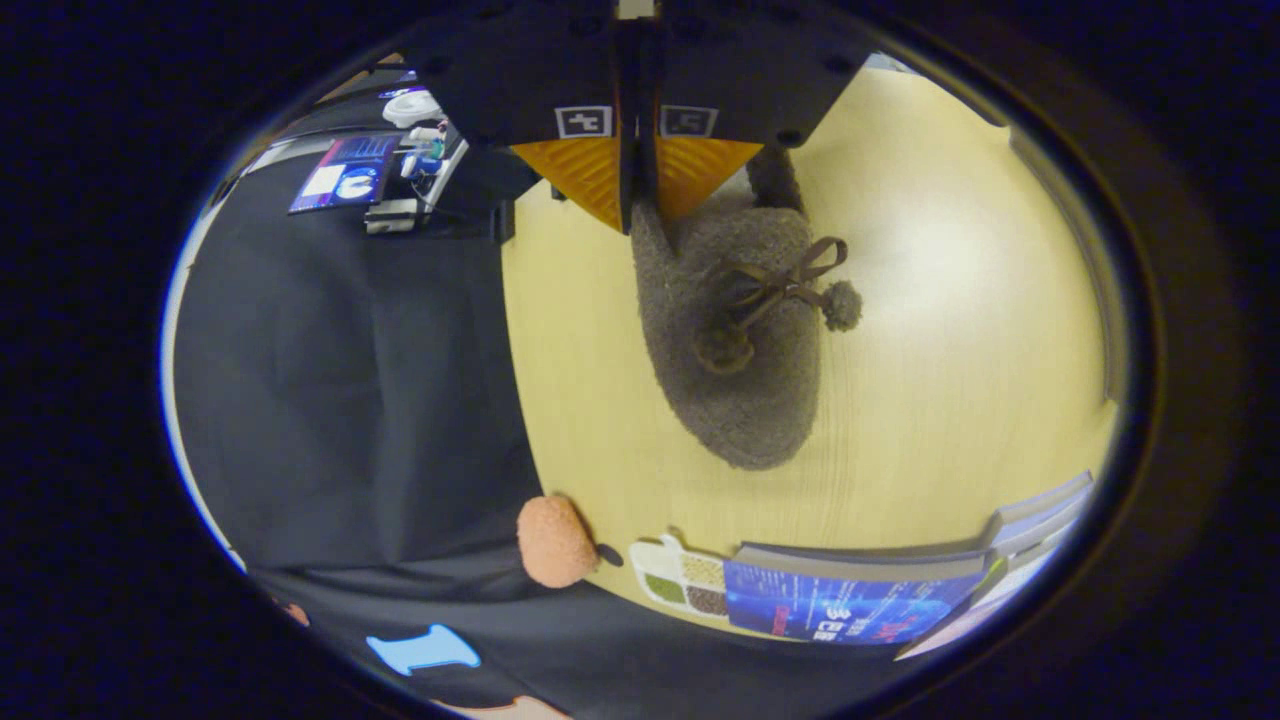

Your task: Open the storage box then place both shoes into the box .Put the left shoe in first, then the right shoe, with the right side of both shoes facing outward in a uniform manner.

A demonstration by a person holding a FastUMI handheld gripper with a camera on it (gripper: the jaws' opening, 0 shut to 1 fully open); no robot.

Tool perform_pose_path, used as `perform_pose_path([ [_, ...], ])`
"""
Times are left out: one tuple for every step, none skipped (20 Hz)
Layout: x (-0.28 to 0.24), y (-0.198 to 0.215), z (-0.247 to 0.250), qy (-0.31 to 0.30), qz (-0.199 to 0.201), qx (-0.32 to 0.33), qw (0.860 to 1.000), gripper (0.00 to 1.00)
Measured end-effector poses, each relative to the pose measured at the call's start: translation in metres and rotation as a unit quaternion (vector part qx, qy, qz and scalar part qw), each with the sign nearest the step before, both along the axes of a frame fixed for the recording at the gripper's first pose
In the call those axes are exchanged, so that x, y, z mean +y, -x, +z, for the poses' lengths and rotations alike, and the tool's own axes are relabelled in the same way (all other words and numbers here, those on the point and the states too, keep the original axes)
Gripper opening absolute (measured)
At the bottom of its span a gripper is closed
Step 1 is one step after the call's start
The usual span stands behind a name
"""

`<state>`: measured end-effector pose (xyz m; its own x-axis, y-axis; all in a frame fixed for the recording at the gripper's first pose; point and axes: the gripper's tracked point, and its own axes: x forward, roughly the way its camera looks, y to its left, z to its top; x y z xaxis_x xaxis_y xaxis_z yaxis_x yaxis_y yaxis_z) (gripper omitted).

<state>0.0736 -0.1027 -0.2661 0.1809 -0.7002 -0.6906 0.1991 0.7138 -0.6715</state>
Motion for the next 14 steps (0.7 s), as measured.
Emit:
perform_pose_path([
  [0.005,0.002,0.014,0.011,-0.003,-0.008,1.000,0.04],
  [0.011,0.005,0.027,0.024,-0.003,-0.015,1.000,0.04],
  [0.018,0.009,0.042,0.038,-0.002,-0.020,0.999,0.04],
  [0.027,0.010,0.056,0.050,0.001,-0.025,0.998,0.04],
  [0.036,0.009,0.068,0.057,0.004,-0.032,0.998,0.04],
  [0.047,0.008,0.076,0.058,0.008,-0.040,0.997,0.04],
  [0.061,0.007,0.084,0.056,0.012,-0.050,0.997,0.04],
  [0.076,0.006,0.092,0.053,0.018,-0.059,0.997,0.04],
  [0.090,0.007,0.101,0.052,0.023,-0.067,0.996,0.04],
  [0.105,0.008,0.110,0.051,0.029,-0.073,0.996,0.03],
  [0.121,0.010,0.118,0.052,0.035,-0.077,0.995,0.04],
  [0.136,0.007,0.120,0.051,0.041,-0.081,0.995,0.04],
  [0.153,0.009,0.125,0.049,0.048,-0.084,0.994,0.04],
  [0.169,0.008,0.127,0.045,0.055,-0.086,0.994,0.03],
])
